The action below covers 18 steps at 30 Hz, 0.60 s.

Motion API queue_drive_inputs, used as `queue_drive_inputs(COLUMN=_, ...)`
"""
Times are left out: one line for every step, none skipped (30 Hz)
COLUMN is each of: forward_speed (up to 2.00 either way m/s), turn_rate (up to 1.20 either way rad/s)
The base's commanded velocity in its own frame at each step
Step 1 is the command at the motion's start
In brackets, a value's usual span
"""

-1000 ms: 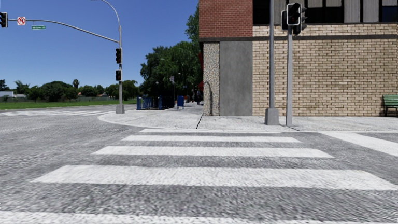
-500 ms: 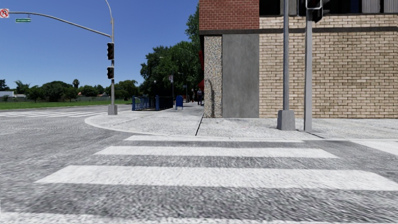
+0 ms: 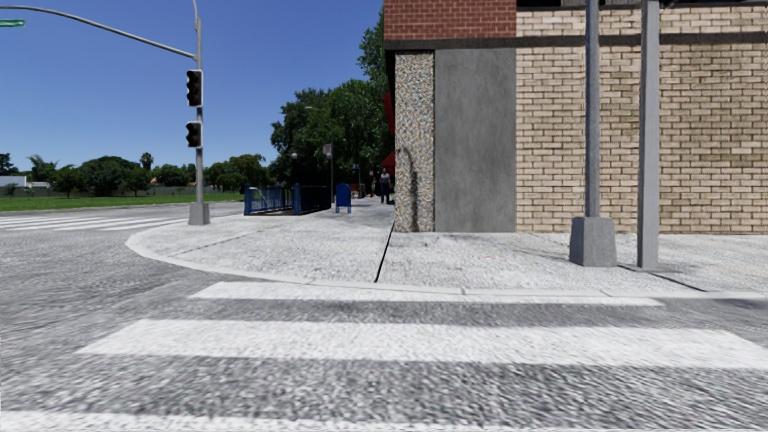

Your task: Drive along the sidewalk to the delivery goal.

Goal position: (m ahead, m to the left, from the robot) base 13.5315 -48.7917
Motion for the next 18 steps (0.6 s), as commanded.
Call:
queue_drive_inputs(forward_speed=2.0, turn_rate=0.0)
queue_drive_inputs(forward_speed=2.0, turn_rate=0.0)
queue_drive_inputs(forward_speed=2.0, turn_rate=0.0)
queue_drive_inputs(forward_speed=2.0, turn_rate=0.0)
queue_drive_inputs(forward_speed=2.0, turn_rate=0.0)
queue_drive_inputs(forward_speed=2.0, turn_rate=0.0)
queue_drive_inputs(forward_speed=2.0, turn_rate=0.0)
queue_drive_inputs(forward_speed=2.0, turn_rate=-0.01)
queue_drive_inputs(forward_speed=2.0, turn_rate=-0.19)
queue_drive_inputs(forward_speed=2.0, turn_rate=-0.19)
queue_drive_inputs(forward_speed=2.0, turn_rate=-0.27)
queue_drive_inputs(forward_speed=1.94, turn_rate=-0.29)
queue_drive_inputs(forward_speed=1.86, turn_rate=-0.3)
queue_drive_inputs(forward_speed=1.86, turn_rate=-0.3)
queue_drive_inputs(forward_speed=1.83, turn_rate=-0.3)
queue_drive_inputs(forward_speed=1.82, turn_rate=-0.3)
queue_drive_inputs(forward_speed=1.82, turn_rate=-0.3)
queue_drive_inputs(forward_speed=1.82, turn_rate=-0.3)
